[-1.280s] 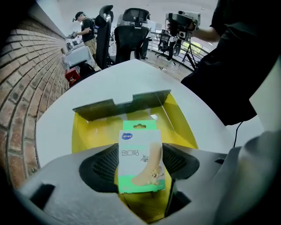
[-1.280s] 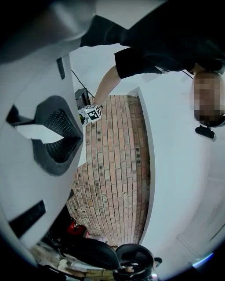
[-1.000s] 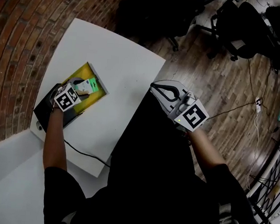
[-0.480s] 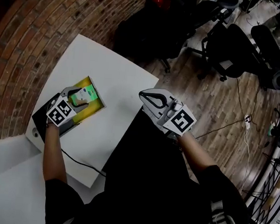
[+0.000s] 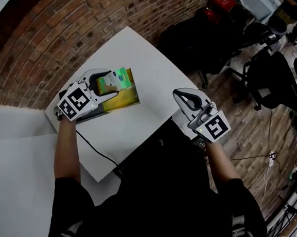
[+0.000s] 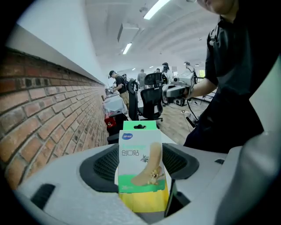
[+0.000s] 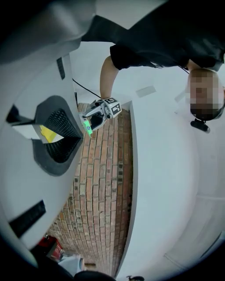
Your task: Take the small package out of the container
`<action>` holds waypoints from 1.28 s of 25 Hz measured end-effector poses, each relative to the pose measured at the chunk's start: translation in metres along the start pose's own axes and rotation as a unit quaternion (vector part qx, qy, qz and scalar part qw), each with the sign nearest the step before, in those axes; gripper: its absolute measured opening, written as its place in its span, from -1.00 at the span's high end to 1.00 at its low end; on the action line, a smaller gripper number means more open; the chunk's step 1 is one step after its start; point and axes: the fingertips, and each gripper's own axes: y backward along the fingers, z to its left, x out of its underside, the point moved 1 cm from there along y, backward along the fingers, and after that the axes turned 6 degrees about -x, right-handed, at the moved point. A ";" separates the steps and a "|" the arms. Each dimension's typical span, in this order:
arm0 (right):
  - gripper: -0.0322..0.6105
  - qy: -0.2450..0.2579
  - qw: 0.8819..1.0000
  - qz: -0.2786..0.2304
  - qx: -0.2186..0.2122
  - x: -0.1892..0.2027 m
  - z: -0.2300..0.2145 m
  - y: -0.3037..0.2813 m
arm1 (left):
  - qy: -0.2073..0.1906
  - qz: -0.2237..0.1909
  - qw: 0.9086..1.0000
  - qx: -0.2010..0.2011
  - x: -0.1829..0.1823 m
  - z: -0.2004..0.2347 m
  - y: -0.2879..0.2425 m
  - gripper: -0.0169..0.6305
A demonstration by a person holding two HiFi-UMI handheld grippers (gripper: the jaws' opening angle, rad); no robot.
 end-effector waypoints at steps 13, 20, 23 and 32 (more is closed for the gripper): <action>0.89 0.039 0.994 -0.050 -0.094 -0.049 0.004 -0.014 | 0.079 -0.167 0.975 -0.122 -0.096 -0.018 0.112 -0.02; 0.89 0.049 0.986 -0.065 -0.148 -0.066 -0.003 0.009 | 0.146 -0.233 0.945 -0.177 -0.122 -0.055 0.142 -0.02; 0.89 0.057 0.982 -0.072 -0.168 -0.071 -0.004 0.019 | 0.173 -0.260 0.928 -0.205 -0.127 -0.075 0.154 -0.02; 0.89 0.034 0.963 -0.109 -0.245 -0.075 0.010 0.044 | 0.256 -0.343 0.853 -0.298 -0.124 -0.138 0.185 -0.02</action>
